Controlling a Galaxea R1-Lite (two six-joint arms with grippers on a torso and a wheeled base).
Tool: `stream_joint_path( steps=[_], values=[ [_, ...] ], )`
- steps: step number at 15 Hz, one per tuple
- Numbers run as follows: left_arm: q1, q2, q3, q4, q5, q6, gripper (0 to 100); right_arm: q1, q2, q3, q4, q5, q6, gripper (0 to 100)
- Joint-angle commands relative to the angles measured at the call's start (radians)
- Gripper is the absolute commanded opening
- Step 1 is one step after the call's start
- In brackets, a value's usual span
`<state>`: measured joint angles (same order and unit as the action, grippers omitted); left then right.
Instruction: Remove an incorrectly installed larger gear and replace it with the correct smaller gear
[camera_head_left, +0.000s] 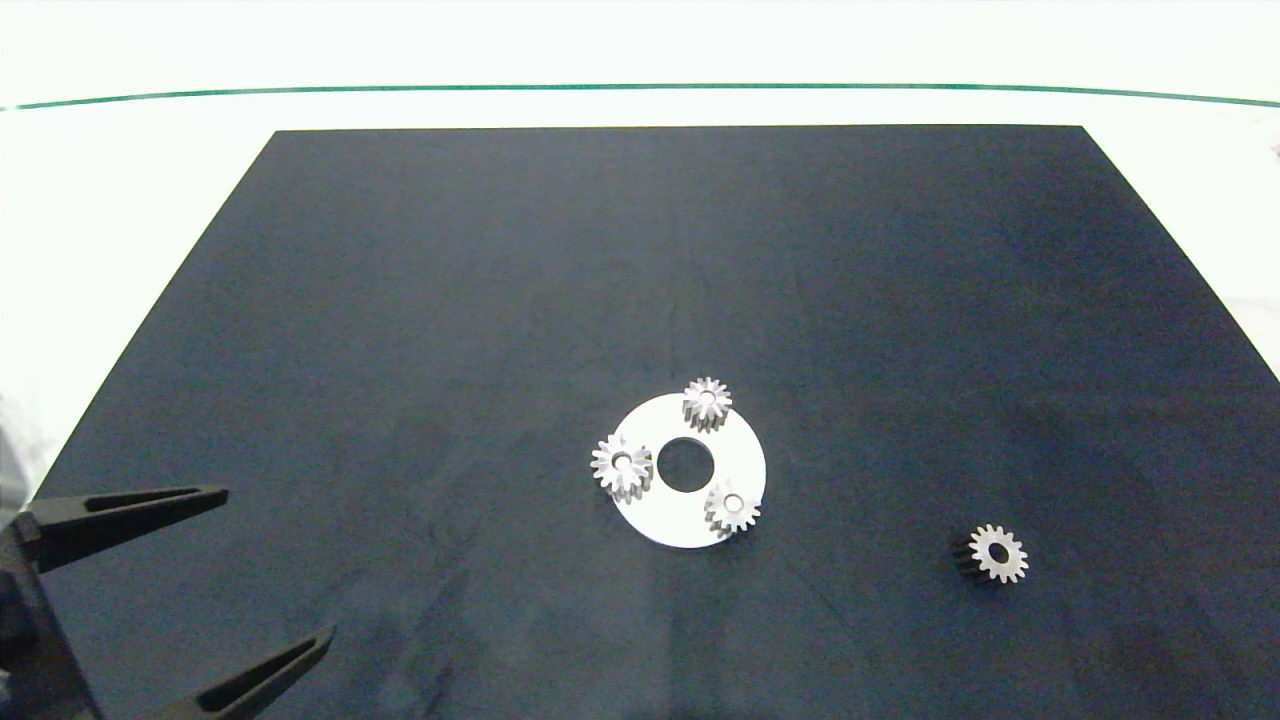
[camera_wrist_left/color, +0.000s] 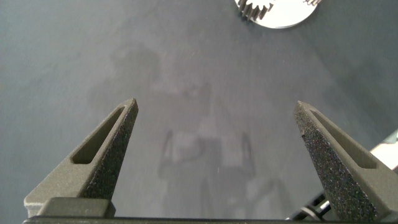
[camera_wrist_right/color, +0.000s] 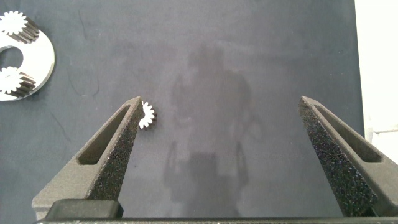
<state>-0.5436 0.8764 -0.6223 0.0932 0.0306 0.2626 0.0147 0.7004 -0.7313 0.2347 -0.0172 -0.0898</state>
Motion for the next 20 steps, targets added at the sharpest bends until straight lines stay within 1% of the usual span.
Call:
stream_joint_path(
  steps=[1,3,5,6,8,9,11,14,17,18,20],
  values=[
    [-0.118,0.23,-0.079,-0.032,0.083,-0.002,100,-0.002,0.065,-0.023,0.0,-0.001,0.001,100],
    [-0.121,0.328,-0.135,-0.04,0.095,-0.003,100,-0.004,0.085,-0.037,0.0,-0.001,0.002,100],
    [-0.127,0.383,-0.165,-0.079,0.112,-0.003,100,-0.004,0.091,-0.04,0.0,0.0,0.002,100],
    [-0.136,0.42,-0.183,-0.105,0.126,-0.003,100,-0.004,0.096,-0.043,-0.002,0.0,0.008,100],
    [-0.162,0.469,-0.194,-0.118,0.175,-0.002,100,-0.004,0.105,-0.048,-0.002,-0.001,0.021,100],
    [-0.171,0.492,-0.195,-0.135,0.189,-0.002,100,-0.004,0.105,-0.048,-0.002,0.0,0.022,100],
    [-0.191,0.543,-0.208,-0.168,0.206,-0.003,100,-0.004,0.105,-0.048,-0.002,-0.001,0.024,100],
    [-0.21,0.586,-0.24,-0.162,0.218,-0.003,100,-0.005,0.105,-0.048,-0.002,-0.003,0.024,100],
    [-0.226,0.618,-0.277,-0.141,0.221,-0.003,100,-0.005,0.105,-0.048,-0.003,-0.004,0.024,100],
    [-0.245,0.624,-0.301,-0.095,0.235,-0.005,100,-0.005,0.105,-0.05,-0.002,-0.004,0.024,100],
    [-0.271,0.632,-0.362,-0.013,0.241,-0.005,100,-0.007,0.105,-0.053,-0.002,-0.004,0.024,100]
  ],
)
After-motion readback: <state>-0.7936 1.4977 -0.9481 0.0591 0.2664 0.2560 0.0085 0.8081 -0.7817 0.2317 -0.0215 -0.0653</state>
